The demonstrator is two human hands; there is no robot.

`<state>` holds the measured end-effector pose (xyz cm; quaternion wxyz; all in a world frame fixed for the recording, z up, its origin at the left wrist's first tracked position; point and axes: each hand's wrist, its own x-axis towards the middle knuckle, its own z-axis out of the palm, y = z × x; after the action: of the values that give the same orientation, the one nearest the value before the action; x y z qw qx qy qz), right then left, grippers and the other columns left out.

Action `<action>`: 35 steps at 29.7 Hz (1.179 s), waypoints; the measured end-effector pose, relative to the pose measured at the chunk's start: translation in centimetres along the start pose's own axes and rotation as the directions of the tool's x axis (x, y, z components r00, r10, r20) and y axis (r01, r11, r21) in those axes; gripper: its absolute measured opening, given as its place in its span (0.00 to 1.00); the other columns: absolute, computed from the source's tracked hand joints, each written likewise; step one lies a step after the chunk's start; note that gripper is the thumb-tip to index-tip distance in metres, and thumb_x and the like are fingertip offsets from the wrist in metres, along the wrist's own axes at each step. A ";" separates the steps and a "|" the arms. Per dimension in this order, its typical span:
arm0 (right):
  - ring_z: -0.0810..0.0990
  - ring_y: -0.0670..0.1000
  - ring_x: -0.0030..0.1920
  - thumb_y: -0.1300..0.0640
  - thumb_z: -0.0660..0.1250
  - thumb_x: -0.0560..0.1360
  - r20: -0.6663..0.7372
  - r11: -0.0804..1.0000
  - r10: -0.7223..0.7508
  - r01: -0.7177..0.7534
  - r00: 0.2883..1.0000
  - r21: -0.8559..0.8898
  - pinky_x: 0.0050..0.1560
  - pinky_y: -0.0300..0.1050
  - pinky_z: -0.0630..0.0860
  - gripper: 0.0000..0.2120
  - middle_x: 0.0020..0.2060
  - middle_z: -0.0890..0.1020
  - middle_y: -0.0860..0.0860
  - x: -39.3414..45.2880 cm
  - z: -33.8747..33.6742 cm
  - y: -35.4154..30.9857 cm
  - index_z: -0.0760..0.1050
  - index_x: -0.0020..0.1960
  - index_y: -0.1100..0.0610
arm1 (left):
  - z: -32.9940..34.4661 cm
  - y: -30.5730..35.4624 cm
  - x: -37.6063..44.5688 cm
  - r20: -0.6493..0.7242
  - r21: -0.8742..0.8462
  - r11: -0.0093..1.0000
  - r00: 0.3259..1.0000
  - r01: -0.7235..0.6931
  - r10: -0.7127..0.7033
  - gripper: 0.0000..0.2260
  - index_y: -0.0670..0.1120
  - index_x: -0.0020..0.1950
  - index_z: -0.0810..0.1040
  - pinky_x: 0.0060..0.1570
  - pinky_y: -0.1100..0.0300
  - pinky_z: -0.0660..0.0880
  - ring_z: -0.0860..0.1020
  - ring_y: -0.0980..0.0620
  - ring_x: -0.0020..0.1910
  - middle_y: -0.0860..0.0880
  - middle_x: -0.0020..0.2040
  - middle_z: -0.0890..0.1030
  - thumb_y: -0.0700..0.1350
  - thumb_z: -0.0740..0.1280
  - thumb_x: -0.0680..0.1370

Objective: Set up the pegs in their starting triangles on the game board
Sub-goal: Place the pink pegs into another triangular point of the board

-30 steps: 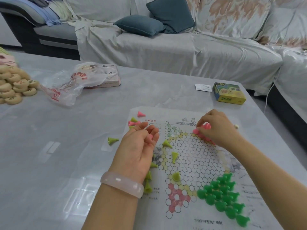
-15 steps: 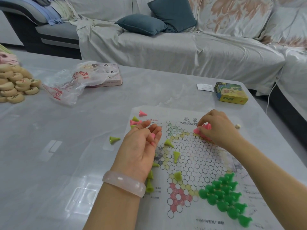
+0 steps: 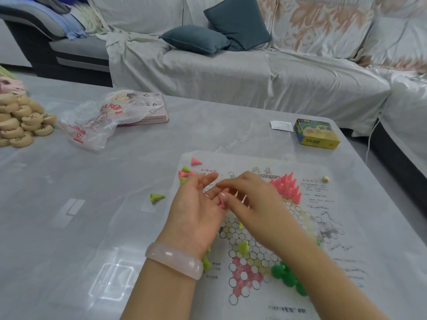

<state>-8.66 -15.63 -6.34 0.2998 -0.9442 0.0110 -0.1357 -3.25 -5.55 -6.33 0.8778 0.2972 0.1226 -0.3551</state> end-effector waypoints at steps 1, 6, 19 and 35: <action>0.71 0.36 0.41 0.55 0.62 0.75 -0.021 1.000 0.006 -0.005 1.000 0.013 0.44 0.25 0.66 0.11 0.42 0.71 0.40 -0.3 0.3 0.0 0.77 0.57 0.48 | 0.0 0.0 -0.1 0.005 0.026 1.000 1.000 0.008 -0.008 0.09 0.41 0.53 0.71 0.31 0.62 0.71 0.74 0.46 0.40 0.39 0.45 0.74 0.45 0.56 0.78; 0.69 0.38 0.47 0.57 0.63 0.75 0.096 0.996 -0.075 0.079 0.993 -0.038 0.48 0.26 0.65 0.17 0.47 0.71 0.43 -1.9 -0.5 0.8 0.72 0.62 0.47 | -0.5 0.5 -0.5 0.044 0.077 0.993 0.995 0.085 -0.089 0.14 0.41 0.55 0.71 0.54 0.51 0.73 0.75 0.40 0.58 0.35 0.60 0.74 0.49 0.55 0.79; 0.72 0.41 0.37 0.54 0.62 0.75 -0.123 0.999 0.027 -0.023 0.992 0.035 0.40 0.31 0.68 0.07 0.37 0.75 0.41 -2.5 -3.1 1.5 0.77 0.50 0.51 | 0.2 1.2 -2.1 0.066 0.924 0.290 0.850 -0.250 0.523 0.10 0.54 0.43 0.76 0.46 0.63 0.72 0.78 0.55 0.47 0.51 0.51 0.80 0.39 0.61 0.77; 0.73 0.41 0.40 0.54 0.62 0.75 -0.258 0.936 0.238 -0.150 0.937 0.319 0.61 0.59 0.70 0.05 0.36 0.77 0.41 -3.9 -6.1 1.6 0.76 0.48 0.48 | -2.4 3.7 7.5 0.260 0.433 -0.897 0.941 0.086 0.216 0.14 0.44 0.66 0.63 0.53 0.53 0.72 0.70 0.42 0.56 0.41 0.61 0.68 0.44 0.51 0.81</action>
<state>-13.93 -19.93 -3.47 0.4439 -0.8528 0.1289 -0.2431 4.69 -6.11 -9.83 -0.0546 0.9541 -0.2921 -0.0363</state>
